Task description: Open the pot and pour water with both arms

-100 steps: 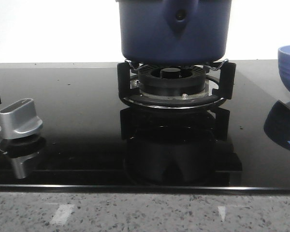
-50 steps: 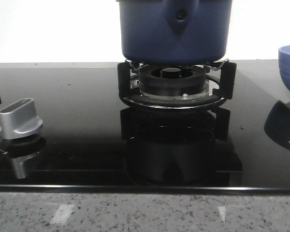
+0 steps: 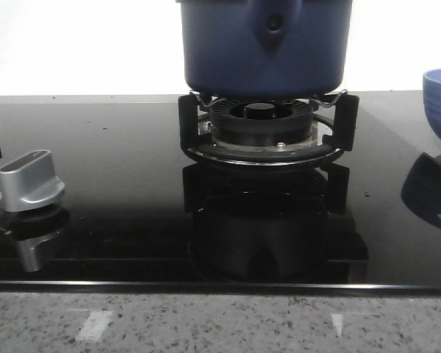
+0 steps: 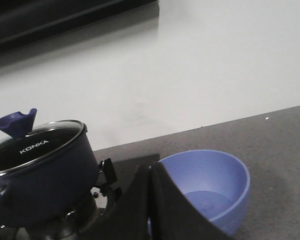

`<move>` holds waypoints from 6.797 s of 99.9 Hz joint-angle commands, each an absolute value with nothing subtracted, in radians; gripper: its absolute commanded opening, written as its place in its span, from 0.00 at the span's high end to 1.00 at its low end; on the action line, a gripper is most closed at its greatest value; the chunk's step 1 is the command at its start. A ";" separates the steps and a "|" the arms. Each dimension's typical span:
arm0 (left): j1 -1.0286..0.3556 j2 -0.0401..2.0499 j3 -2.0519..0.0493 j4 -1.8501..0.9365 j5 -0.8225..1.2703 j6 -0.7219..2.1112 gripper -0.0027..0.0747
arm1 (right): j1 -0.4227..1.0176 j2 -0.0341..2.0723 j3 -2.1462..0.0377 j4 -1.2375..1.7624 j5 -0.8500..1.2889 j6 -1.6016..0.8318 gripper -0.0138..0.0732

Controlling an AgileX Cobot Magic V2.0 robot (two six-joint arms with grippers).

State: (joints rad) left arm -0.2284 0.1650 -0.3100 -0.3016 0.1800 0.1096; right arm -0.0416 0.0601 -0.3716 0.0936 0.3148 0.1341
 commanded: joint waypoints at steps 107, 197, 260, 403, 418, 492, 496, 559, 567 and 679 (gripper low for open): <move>-0.692 1.075 -0.897 -0.186 -0.077 0.283 0.32 | -0.047 0.225 -0.605 0.019 0.444 0.127 0.40; -0.722 1.313 -1.184 -0.146 -0.019 0.283 0.33 | -0.047 0.225 -0.603 0.009 0.448 0.127 0.40; -0.722 1.314 -1.184 -0.172 0.019 0.283 0.33 | -0.047 0.225 -0.603 0.009 0.448 0.127 0.40; -0.679 1.422 -1.168 -1.871 0.241 2.056 0.33 | -0.047 0.225 -0.603 0.009 0.448 0.127 0.40; -0.649 1.448 -1.178 -1.871 0.299 2.056 0.33 | -0.047 0.225 -0.603 0.009 0.448 0.127 0.40; -0.577 1.459 -1.206 -1.871 0.391 1.876 0.33 | -0.047 0.225 -0.603 0.009 0.411 0.127 0.40; -0.577 1.464 -1.209 -1.871 0.396 1.876 0.33 | -0.047 0.225 -0.603 0.009 0.411 0.127 0.40; -0.577 1.605 -1.324 -1.871 0.356 1.855 0.28 | -0.047 0.225 -0.603 0.009 0.411 0.127 0.40; -0.577 1.619 -1.338 -1.871 0.367 1.855 0.25 | -0.047 0.225 -0.603 0.009 0.411 0.127 0.40; -0.577 1.697 -1.404 -1.871 0.515 1.855 0.26 | -0.047 0.225 -0.603 0.015 0.359 0.127 0.40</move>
State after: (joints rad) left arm -0.5760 1.7306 -1.3620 -1.7977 0.4631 1.8648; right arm -0.0416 0.2032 -0.5733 0.0216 0.4454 0.1341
